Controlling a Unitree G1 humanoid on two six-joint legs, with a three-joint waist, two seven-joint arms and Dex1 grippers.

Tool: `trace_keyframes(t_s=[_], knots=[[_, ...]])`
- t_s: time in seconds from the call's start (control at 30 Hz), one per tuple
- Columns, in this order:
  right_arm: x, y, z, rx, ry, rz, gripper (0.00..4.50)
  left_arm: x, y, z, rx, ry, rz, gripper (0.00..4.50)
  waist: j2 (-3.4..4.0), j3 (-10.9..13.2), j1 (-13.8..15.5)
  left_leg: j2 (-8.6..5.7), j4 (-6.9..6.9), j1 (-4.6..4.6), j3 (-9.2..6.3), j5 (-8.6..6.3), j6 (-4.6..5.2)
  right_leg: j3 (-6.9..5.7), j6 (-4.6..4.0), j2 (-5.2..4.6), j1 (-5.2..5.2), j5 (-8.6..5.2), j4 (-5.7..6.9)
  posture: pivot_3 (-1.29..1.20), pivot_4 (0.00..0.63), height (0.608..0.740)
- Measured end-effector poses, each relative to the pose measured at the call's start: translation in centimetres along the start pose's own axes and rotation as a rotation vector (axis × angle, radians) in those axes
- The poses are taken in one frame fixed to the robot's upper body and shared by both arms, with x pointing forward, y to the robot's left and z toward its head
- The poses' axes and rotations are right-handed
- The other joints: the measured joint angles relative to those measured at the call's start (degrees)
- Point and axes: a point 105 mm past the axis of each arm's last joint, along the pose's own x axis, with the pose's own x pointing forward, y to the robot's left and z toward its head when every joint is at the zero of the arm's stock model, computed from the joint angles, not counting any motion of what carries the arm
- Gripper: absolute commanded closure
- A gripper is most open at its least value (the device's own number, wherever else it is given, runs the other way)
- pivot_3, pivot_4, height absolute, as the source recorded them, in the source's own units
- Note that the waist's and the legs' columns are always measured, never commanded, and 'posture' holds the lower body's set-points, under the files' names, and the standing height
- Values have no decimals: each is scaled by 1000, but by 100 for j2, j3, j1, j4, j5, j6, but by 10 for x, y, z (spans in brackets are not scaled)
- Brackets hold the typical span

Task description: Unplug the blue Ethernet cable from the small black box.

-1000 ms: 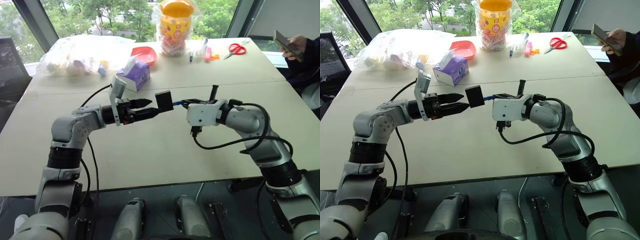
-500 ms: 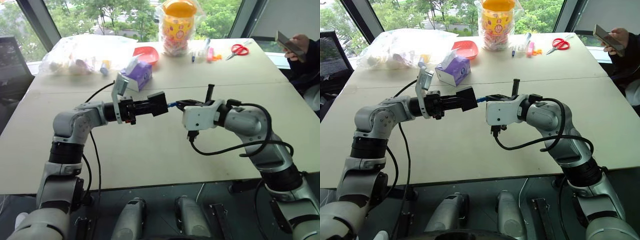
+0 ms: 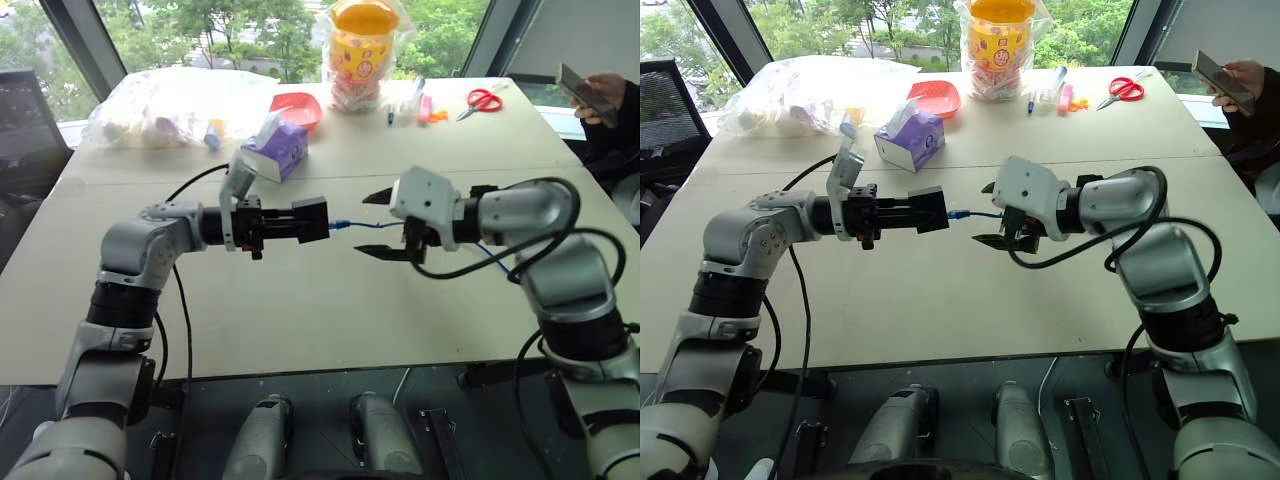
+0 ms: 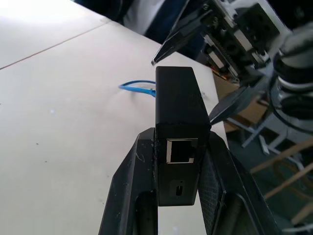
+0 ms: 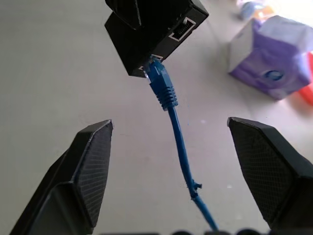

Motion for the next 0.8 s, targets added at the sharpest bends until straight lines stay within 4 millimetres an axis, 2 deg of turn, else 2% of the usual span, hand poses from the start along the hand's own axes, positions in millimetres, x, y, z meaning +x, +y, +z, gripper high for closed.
trace_keyframes(t_s=[0.2,0.3,0.37,0.47,0.8], knots=[[5,1,0,262,-4,147,897,0,-7,3,37,7,-47,4022,0,0,10,-1,0,-10,1,-1,1,-2,-1,-6,-6,0,-9,0,150,740],[12,1,10,354,-17,216,897,1,-7,4,44,9,-49,4022,1,1,-3,-2,0,-13,1,-1,2,-1,0,-7,-10,1,-9,0,150,740],[13,-1,16,383,-28,235,1425,2,-9,5,52,9,-55,4022,1,0,1,-2,-2,-13,-1,-1,2,-3,1,-6,-11,1,-9,0,150,740],[15,-2,16,416,-22,247,2743,2,-10,5,57,11,-55,4022,1,1,14,-3,-1,-16,-1,-3,3,-5,1,-6,-11,1,-10,0,150,740],[23,2,18,429,18,286,2743,4,-11,5,70,17,-60,4022,1,1,2,-4,-1,-21,0,-3,4,-5,3,-6,-17,2,-10,0,150,740]])
